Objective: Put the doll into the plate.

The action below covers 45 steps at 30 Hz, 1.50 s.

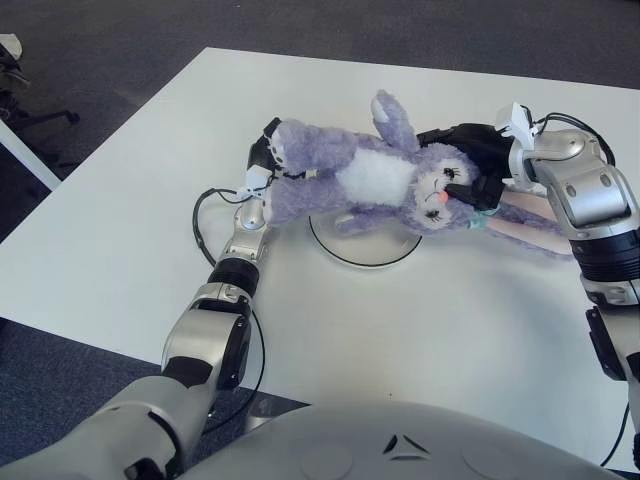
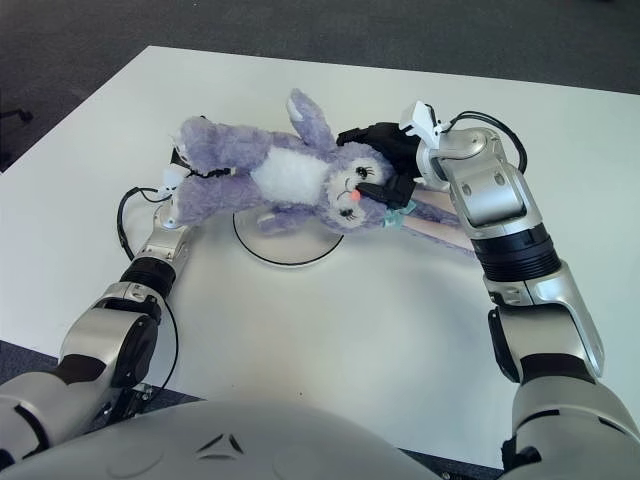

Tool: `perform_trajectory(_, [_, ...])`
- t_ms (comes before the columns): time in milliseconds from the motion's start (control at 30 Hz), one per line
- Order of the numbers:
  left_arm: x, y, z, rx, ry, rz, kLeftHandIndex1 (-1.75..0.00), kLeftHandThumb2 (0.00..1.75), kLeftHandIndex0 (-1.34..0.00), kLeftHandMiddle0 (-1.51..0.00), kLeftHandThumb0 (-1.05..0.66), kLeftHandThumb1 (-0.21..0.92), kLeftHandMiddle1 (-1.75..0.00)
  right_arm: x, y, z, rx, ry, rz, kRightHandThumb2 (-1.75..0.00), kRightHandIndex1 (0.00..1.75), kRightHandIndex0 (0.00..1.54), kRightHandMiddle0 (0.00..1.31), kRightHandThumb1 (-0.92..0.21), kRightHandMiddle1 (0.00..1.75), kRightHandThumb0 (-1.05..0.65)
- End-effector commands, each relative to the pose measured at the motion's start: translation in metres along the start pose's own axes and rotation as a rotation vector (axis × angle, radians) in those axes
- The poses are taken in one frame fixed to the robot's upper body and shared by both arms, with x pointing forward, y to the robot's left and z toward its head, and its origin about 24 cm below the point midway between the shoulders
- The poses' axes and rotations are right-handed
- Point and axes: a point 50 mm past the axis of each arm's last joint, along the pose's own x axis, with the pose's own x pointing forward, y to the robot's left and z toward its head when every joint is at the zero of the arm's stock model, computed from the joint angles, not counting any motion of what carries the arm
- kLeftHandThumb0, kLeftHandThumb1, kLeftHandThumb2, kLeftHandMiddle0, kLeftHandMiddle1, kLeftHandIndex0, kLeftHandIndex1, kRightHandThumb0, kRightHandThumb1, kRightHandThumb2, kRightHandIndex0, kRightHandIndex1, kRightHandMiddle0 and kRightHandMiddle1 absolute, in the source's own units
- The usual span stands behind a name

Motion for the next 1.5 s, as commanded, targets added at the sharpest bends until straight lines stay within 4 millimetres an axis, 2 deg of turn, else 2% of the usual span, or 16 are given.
perform_trajectory(0, [-0.048,-0.006,-0.048,0.003,0.205,-0.007,-1.75,1.24,-0.56,-1.18,-0.46,0.38,-1.75,-0.003,-0.005,0.012,-0.032,-0.019,-0.019,-1.66,1.68,0.88,0.60,0.00,1.75,0.00])
perform_trajectory(667, [-0.048,-0.006,-0.047,0.004,0.198,-0.008,-1.75,1.27,-0.58,-1.23,-0.47,0.36,-1.75,-0.003,-0.010,0.025,-0.102,-0.081,-0.036,-1.68,1.70,0.88,0.61,0.01,1.75,0.00])
perform_trajectory(1467, [-0.048,-0.008,-0.047,0.006,0.198,0.005,-1.75,1.28,-0.59,-1.25,-0.47,0.35,-1.75,0.011,-0.007,0.016,-0.136,-0.042,-0.008,-1.68,1.71,0.87,0.61,0.00,1.75,0.00])
